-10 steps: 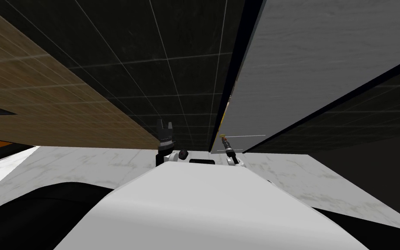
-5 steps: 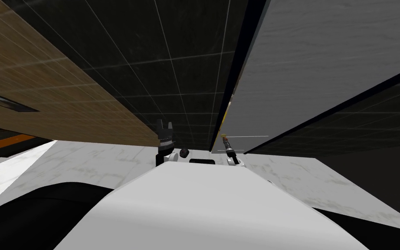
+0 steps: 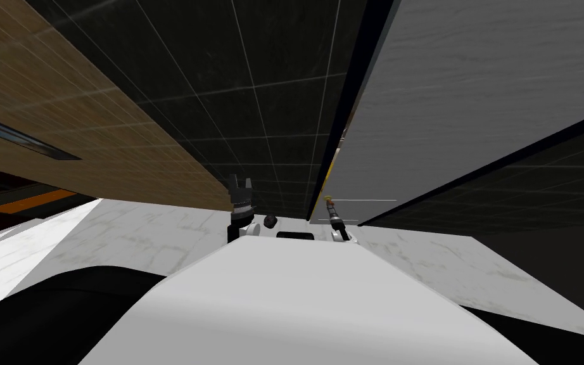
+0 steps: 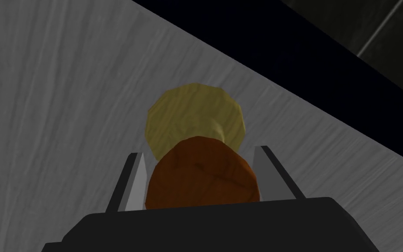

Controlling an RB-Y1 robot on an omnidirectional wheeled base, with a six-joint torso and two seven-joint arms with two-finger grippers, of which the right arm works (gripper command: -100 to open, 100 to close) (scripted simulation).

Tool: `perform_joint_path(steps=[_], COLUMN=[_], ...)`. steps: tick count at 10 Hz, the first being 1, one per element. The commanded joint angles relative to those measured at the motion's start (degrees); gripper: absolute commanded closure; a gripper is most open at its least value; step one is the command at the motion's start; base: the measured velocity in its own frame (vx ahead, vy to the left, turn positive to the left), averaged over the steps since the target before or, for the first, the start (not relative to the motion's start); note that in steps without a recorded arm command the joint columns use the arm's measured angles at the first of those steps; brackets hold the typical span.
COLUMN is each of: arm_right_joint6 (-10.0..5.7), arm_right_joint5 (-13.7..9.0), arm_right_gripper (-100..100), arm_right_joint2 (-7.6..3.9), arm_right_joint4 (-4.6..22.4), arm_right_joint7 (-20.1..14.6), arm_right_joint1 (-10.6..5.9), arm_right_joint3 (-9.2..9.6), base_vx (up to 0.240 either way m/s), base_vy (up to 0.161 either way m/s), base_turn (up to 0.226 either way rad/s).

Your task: Pull the door open

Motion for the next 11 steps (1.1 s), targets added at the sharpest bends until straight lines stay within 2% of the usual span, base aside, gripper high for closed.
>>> perform_joint_path(steps=[1, 2, 5, 6, 7, 9, 10, 11], arm_right_joint6=[-1.1, -1.06, -1.01, -0.97, -0.97, -0.88, -0.88, -1.25], arm_right_joint5=[-0.8, -1.7, -2.6, -3.6, -3.6, -5.5, -5.5, -5.1], arm_right_gripper=[100, 100, 100, 100, 100, 100, 100, -100], arm_right_joint2=[0.65, 0.51, 0.37, 0.23, 0.23, -0.06, -0.06, -0.3], arm_right_joint4=[1.2, 1.1, 1.1, 1.0, 1.0, 1.0, 1.0, 2.0], arm_right_joint7=[-2.9, -4.3, -7.7, -9.9, -10.1, -14.1, -14.9, -12.3], arm_right_joint1=[-0.89, -0.83, -0.77, -0.72, -0.72, -0.61, -0.61, -0.87], arm_right_joint3=[0.99, 1.22, 1.45, 1.68, 1.68, 2.14, 2.14, 2.12], base_vx=[-0.038, -0.052, -0.035, -0.034, -0.031, -0.047, -0.044, -0.029], base_vy=[-0.011, -0.028, -0.009, -0.008, -0.005, 0.002, -0.007, 0.006], base_turn=[0.092, 0.148, 0.073, 0.076, 0.057, 0.133, 0.064, -0.028])
